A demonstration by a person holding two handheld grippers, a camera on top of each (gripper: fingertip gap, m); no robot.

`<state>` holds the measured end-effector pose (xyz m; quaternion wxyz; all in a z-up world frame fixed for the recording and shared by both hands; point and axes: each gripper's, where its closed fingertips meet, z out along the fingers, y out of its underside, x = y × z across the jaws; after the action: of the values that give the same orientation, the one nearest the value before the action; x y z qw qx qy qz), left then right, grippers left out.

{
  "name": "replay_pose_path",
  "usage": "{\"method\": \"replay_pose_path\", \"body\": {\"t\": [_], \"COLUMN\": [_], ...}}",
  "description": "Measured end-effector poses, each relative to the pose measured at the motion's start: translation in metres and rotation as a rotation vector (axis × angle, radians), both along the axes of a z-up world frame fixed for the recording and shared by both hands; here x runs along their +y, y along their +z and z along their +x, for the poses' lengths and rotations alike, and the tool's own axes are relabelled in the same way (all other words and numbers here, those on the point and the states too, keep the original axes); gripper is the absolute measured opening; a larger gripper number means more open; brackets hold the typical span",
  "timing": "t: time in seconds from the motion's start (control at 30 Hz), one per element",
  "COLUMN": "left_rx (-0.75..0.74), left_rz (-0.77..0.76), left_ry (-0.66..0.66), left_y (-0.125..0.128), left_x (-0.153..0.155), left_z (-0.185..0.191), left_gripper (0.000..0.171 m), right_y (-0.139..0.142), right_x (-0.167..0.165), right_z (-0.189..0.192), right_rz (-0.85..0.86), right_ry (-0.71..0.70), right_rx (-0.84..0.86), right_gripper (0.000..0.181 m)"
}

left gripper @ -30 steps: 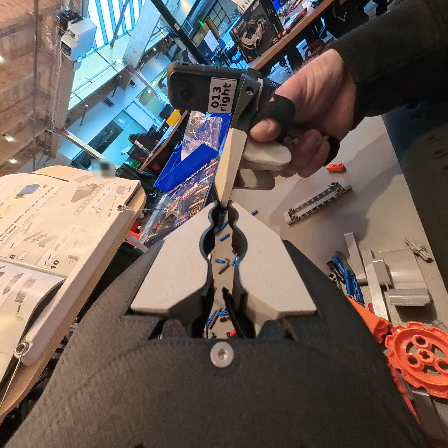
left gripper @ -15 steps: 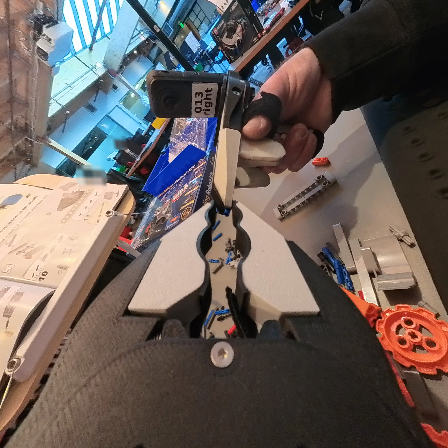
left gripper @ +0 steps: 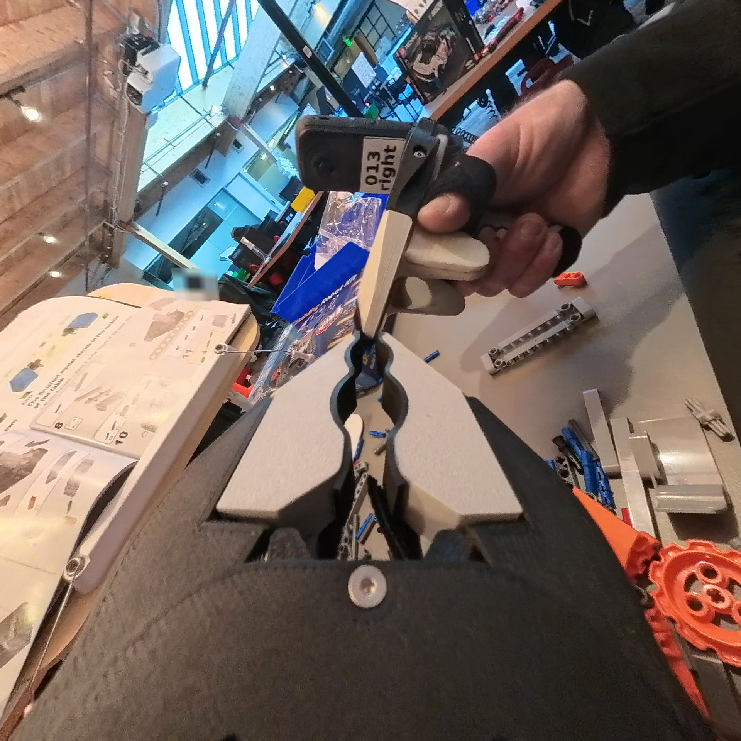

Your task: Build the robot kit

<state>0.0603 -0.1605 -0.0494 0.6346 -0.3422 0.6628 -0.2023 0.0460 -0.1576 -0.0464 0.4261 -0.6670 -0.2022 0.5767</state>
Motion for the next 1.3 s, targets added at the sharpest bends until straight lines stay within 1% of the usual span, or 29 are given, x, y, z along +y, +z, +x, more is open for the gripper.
{"method": "replay_pose_path", "body": {"t": [0.17,0.27,0.3,0.37,0.43,0.7,0.8,0.9,1.0,1.13,1.2,1.3], "left_rx": [-0.031,-0.059,-0.065,-0.049,-0.040,-0.038,-0.028,-0.026,-0.028,-0.004,0.076,0.191], "left_rz": [-0.012,-0.034,-0.036,-0.020,-0.009,0.042,0.039,-0.005,-0.057,-0.121,-0.152,-0.130], "left_ry": [0.015,0.011,0.006,0.006,0.006,-0.016,-0.037,-0.071,-0.104,-0.135,-0.148,-0.168], "left_y": [0.007,0.013,0.014,0.011,0.009,0.009,0.007,0.007,0.009,0.011,0.001,-0.015], "left_x": [0.003,0.006,0.005,0.004,0.002,-0.004,-0.006,-0.009,-0.011,-0.010,-0.010,-0.012], "left_z": [-0.002,-0.006,-0.006,-0.004,-0.003,-0.003,-0.003,-0.003,-0.004,-0.005,-0.002,0.006], "left_gripper": [0.002,0.002,0.002,0.002,0.002,0.002,0.002,0.003,0.006,0.014,0.019,0.025], "right_y": [0.007,0.014,0.015,0.013,0.009,0.009,0.007,0.007,0.010,0.015,0.010,0.008], "right_x": [0.003,0.007,0.006,0.004,0.001,-0.006,-0.007,-0.009,-0.008,-0.006,-0.007,-0.014], "right_z": [0.002,0.016,0.018,0.013,0.005,0.000,0.000,0.000,0.006,0.031,0.046,0.071], "right_rz": [0.023,0.041,0.045,0.048,0.043,0.039,0.061,0.082,0.110,0.153,0.171,0.198], "right_ry": [-0.029,-0.070,-0.070,-0.054,-0.027,0.026,0.027,0.026,-0.012,-0.131,-0.199,-0.299], "right_rx": [0.047,0.089,0.091,0.064,0.041,0.061,0.027,0.007,-0.010,-0.044,-0.102,-0.133], "right_gripper": [0.005,0.003,0.005,0.010,0.011,0.003,0.003,0.002,0.002,0.003,0.002,0.002]}}
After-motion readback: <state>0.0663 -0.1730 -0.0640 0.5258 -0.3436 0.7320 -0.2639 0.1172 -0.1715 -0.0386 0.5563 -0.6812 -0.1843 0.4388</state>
